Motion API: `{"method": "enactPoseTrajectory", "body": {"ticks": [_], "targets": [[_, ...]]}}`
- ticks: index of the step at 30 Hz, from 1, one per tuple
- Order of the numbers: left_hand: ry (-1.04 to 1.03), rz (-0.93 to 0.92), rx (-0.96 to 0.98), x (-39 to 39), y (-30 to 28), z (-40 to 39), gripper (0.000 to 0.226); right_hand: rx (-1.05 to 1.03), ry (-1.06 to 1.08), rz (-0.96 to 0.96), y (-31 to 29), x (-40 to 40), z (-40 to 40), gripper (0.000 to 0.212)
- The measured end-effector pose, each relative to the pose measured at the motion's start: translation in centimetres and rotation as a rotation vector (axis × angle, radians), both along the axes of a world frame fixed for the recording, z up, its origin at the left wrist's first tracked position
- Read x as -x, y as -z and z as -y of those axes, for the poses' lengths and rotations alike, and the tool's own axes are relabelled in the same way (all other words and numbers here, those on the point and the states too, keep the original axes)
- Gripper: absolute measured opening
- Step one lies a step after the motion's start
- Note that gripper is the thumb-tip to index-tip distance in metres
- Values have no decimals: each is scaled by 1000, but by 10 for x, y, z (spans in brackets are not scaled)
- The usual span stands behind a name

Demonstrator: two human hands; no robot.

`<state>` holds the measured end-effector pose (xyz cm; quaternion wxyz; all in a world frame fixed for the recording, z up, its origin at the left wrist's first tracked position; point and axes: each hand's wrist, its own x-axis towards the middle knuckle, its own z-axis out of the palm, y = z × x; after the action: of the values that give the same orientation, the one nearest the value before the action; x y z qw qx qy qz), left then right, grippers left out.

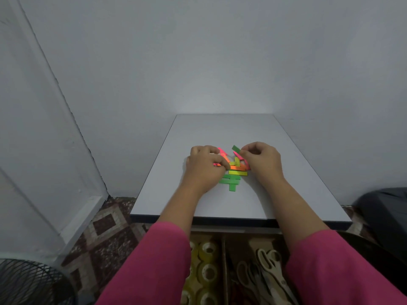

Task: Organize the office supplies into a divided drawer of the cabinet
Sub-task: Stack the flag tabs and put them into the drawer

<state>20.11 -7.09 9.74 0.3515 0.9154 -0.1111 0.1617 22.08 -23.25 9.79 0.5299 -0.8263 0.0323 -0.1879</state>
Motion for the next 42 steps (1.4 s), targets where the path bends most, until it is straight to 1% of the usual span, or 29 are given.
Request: {"method": "enactPoseTrajectory", "body": {"ticks": [4, 8, 10, 12, 16, 19, 21, 23, 28, 32, 35, 38, 42], "targets": [[-8, 9, -101, 1, 0, 1, 12, 0, -67, 9, -3, 16, 0, 4], [-10, -2, -158, -1, 0, 1, 12, 34, -193, -76, 2, 36, 11, 6], [-23, -4, -152, -4, 0, 1, 10, 102, -222, -114, 5, 39, 15, 8], [-28, -13, -164, -5, 1, 2, 9, 182, -200, -140, 7, 37, 16, 9], [-29, -40, -169, -6, 0, 2, 6, 181, -93, -77, 2, 33, 10, 14], [-23, -42, -145, -7, 1, 1, 6, 332, -68, -10, 2, 29, 9, 14], [-18, -44, -128, -6, 1, 1, 5, 461, -71, -16, 5, 26, 9, 17], [-13, -42, -117, -5, 1, 1, 5, 521, -63, -20, 7, 23, 8, 16], [-18, -56, -100, -5, 2, 1, 10, 495, -36, 21, 7, 23, 7, 11], [-17, -62, -101, -6, 2, 1, 14, 445, 33, 24, 9, 22, 9, 13], [-12, -61, -115, -5, 2, 1, 13, 453, 58, 32, 10, 21, 9, 16], [-7, -38, -134, -5, 2, 2, 13, 435, 33, 54, 9, 22, 9, 15], [-26, 0, -157, -7, 3, 3, 19, 401, -17, 82, 8, 24, 9, 10]]}}
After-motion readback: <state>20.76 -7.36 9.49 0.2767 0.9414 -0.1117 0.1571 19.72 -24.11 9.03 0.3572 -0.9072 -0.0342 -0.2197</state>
